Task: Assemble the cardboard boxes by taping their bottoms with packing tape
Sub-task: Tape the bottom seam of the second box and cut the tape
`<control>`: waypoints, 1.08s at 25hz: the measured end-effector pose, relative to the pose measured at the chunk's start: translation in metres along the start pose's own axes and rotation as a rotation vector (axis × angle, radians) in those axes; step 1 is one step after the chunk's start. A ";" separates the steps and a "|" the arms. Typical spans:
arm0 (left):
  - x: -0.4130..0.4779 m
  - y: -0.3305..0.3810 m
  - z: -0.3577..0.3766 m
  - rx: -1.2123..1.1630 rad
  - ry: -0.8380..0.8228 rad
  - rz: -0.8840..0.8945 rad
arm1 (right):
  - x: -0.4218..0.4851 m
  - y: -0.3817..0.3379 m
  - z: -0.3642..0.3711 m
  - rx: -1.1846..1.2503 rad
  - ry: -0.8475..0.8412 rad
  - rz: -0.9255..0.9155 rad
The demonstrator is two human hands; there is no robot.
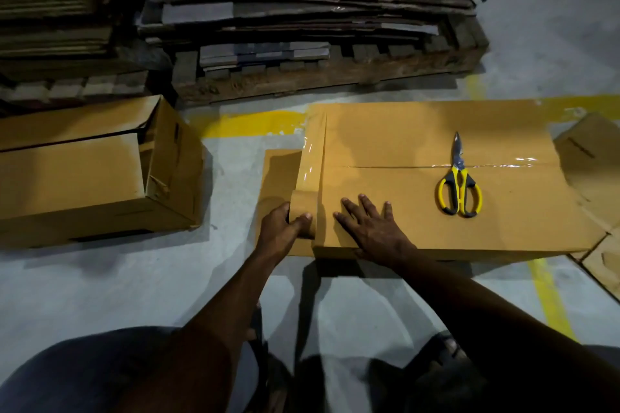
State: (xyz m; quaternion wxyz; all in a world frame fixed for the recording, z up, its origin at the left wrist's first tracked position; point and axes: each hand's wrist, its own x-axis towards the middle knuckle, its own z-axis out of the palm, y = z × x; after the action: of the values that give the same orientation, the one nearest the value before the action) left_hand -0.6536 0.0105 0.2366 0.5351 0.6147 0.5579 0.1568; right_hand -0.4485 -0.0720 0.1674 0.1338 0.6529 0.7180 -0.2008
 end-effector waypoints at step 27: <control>-0.049 -0.048 0.022 -0.024 0.136 -0.296 | -0.002 0.000 -0.003 -0.003 0.009 -0.008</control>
State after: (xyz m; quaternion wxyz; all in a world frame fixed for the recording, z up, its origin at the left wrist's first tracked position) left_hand -0.6774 -0.0516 0.2081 0.5205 0.5072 0.6756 0.1242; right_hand -0.4482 -0.0727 0.1711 0.1304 0.6509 0.7213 -0.1974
